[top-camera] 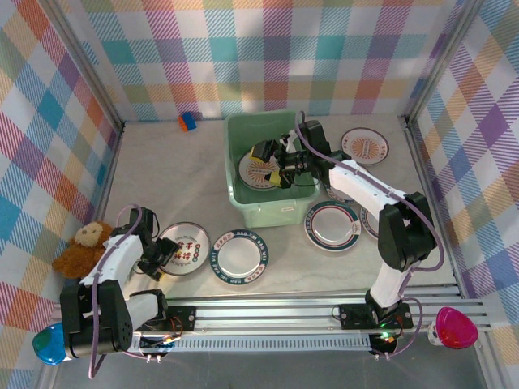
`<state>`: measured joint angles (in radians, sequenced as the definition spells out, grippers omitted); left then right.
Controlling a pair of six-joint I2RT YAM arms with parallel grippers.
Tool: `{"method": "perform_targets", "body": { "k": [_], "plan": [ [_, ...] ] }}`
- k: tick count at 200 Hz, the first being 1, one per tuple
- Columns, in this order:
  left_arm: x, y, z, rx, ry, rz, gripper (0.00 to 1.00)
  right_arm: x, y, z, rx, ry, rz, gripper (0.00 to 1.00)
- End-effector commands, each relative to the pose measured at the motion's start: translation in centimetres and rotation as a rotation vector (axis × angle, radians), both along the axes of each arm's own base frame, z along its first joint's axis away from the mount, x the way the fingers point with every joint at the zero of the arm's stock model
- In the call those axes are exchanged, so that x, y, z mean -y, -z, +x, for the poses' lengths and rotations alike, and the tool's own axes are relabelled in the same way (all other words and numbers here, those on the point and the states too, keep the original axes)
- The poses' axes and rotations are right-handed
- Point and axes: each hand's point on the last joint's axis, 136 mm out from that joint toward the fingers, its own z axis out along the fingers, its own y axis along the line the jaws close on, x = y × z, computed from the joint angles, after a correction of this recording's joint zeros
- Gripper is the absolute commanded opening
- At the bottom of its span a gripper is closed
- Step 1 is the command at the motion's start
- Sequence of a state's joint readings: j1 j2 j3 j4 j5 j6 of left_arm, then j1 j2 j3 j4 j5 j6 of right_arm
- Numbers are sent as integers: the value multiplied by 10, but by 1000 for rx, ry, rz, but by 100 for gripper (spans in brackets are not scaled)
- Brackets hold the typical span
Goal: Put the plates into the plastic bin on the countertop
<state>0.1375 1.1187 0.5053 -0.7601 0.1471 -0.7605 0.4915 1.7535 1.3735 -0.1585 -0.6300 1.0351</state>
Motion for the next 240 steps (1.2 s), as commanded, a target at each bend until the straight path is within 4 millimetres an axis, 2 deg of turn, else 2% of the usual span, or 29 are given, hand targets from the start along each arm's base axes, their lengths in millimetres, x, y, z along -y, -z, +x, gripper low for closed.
{"method": "perform_targets", "body": {
  "k": [1, 73, 152, 180, 213, 240],
  "plan": [
    [8, 4, 4, 40, 32, -27, 68, 4, -1, -4, -5, -3, 1, 100],
    [6, -5, 7, 116, 16, -6, 48, 20, -26, -16, 75, 41, -16, 100],
    [7, -7, 1, 159, -12, 0, 34, 42, -49, -39, 162, 92, -19, 99],
    [7, -7, 1, 173, -14, 1, 30, 46, -50, -43, 168, 101, -17, 99],
    [5, -3, -3, 161, -16, 11, 29, 45, -46, -45, 161, 88, -17, 99],
    [5, 3, -8, 154, -24, 14, 40, 43, -42, -44, 152, 83, -17, 99]
  ]
}}
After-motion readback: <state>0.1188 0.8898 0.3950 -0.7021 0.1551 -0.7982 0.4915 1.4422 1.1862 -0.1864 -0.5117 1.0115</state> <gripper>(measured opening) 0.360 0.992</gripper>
